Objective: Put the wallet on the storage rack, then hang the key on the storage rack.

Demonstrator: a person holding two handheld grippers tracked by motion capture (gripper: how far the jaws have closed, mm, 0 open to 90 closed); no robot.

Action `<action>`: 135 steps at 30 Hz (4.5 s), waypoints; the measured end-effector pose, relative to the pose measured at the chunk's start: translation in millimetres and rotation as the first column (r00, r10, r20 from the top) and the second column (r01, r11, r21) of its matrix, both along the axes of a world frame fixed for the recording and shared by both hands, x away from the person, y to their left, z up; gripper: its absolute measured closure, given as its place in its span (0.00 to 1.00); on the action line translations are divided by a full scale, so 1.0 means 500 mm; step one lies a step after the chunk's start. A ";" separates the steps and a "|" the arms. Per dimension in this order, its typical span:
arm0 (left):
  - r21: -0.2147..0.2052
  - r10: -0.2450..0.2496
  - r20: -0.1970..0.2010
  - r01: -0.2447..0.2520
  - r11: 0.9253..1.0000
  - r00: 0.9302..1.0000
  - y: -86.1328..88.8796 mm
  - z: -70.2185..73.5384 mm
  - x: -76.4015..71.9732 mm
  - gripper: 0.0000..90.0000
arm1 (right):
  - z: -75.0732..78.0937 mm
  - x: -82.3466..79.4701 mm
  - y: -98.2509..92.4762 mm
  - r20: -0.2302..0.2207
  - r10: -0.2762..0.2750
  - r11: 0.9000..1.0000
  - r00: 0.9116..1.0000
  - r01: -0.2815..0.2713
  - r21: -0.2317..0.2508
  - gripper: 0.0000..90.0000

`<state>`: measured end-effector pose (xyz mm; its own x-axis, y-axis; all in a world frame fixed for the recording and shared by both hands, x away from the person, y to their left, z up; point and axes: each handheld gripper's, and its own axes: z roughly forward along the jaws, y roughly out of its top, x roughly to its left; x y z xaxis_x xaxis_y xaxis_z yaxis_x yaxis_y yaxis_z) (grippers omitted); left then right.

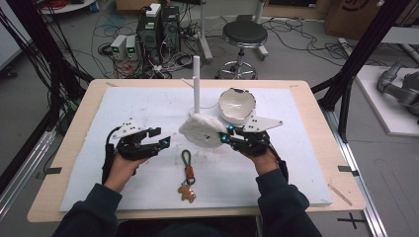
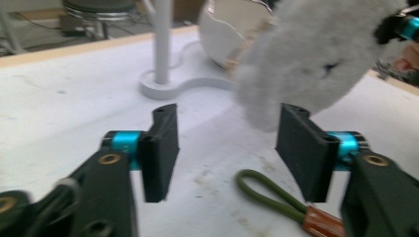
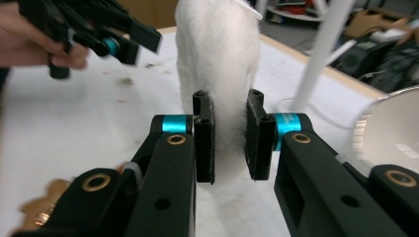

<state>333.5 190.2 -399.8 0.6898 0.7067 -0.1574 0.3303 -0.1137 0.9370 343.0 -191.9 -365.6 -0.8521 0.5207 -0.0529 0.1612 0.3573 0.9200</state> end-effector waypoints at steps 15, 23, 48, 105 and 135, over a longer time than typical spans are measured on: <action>-0.002 0.137 0.015 -0.137 0.991 0.990 0.086 -0.017 0.019 0.23 | 0.103 0.058 -0.081 0.208 -0.164 0.967 0.964 0.199 -0.158 0.87; -0.020 0.137 -0.001 -0.137 0.990 0.991 0.088 -0.020 0.020 0.23 | 0.124 0.115 -0.099 0.275 -0.218 0.930 0.937 0.284 -0.232 0.87; -0.028 0.129 -0.024 -0.129 0.991 0.991 0.083 -0.029 0.017 0.23 | 0.030 0.219 -0.062 0.344 -0.078 0.805 0.936 0.263 -0.532 0.87; 0.079 0.053 -0.129 -0.043 0.996 0.990 -0.007 -0.058 -0.003 0.54 | -0.076 0.036 -0.207 -0.152 -0.414 0.908 0.897 0.397 -0.132 0.24; 0.230 0.024 -0.255 0.036 0.972 0.967 -0.136 -0.101 0.033 0.63 | -0.083 0.041 -0.198 -0.159 -0.401 0.913 0.902 0.382 -0.141 0.24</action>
